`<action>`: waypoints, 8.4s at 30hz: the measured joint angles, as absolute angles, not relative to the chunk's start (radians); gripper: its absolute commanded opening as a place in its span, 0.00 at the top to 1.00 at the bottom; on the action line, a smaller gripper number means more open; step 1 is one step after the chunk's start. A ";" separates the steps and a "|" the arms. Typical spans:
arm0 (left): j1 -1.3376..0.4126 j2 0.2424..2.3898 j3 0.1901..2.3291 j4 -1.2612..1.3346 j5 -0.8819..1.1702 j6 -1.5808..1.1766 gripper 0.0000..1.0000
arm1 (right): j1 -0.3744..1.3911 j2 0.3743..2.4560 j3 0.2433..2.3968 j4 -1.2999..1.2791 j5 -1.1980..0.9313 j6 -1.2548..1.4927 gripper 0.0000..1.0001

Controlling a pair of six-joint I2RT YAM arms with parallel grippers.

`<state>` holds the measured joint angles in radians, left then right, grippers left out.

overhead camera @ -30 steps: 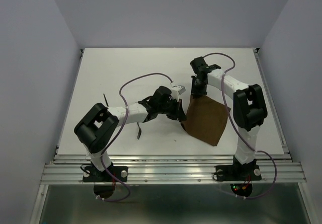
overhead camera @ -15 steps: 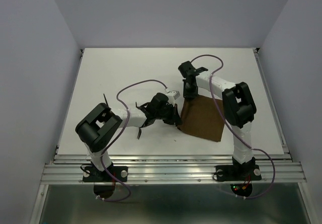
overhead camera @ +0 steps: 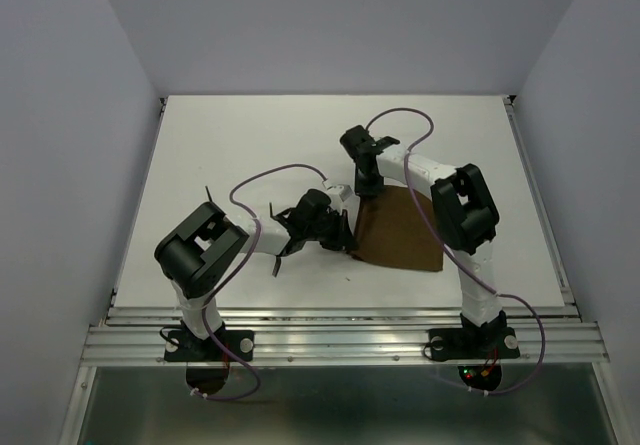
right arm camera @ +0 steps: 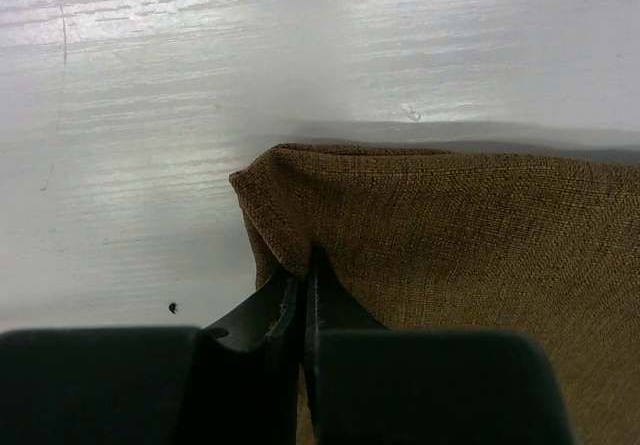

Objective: Fold the napkin into a case and place the utensils inside
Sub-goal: Turn over the upper triangle folded napkin at the center of the board, then smooth out the lower triangle-folded napkin at the center of the board.

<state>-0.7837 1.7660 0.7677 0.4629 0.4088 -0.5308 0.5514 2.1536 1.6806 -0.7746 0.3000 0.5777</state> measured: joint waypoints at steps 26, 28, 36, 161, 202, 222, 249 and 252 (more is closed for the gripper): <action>-0.791 1.625 0.780 0.386 0.406 -0.514 1.00 | 0.550 1.860 1.521 -0.728 0.359 0.598 0.99; -0.791 1.625 0.775 0.392 0.406 -0.518 1.00 | 0.550 1.860 1.521 -0.729 0.355 0.598 0.99; -0.804 1.625 0.774 0.397 0.402 -0.534 1.00 | 0.550 1.855 1.499 -0.713 0.350 0.591 0.99; -0.535 2.031 1.240 0.063 0.407 -0.653 1.00 | 0.638 2.017 1.482 -0.444 0.210 0.671 0.99; -0.469 1.915 1.218 -0.126 0.310 -0.607 1.00 | 0.682 2.018 1.510 -0.431 0.201 0.682 0.81; -0.485 1.842 1.245 -0.187 0.278 -0.566 1.00 | 0.522 1.646 1.170 -0.416 0.227 0.669 0.88; -0.548 2.041 1.372 -0.187 0.319 -0.516 1.00 | 0.208 1.868 1.200 -0.362 0.147 0.606 0.99; -0.548 2.041 1.379 -0.204 0.313 -0.508 1.00 | 0.208 1.852 1.188 -0.358 0.146 0.605 0.99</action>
<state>-0.5480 2.0411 1.3788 -0.2043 0.3126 -0.5076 0.2081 1.8519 1.1877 -0.3584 0.1463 0.6052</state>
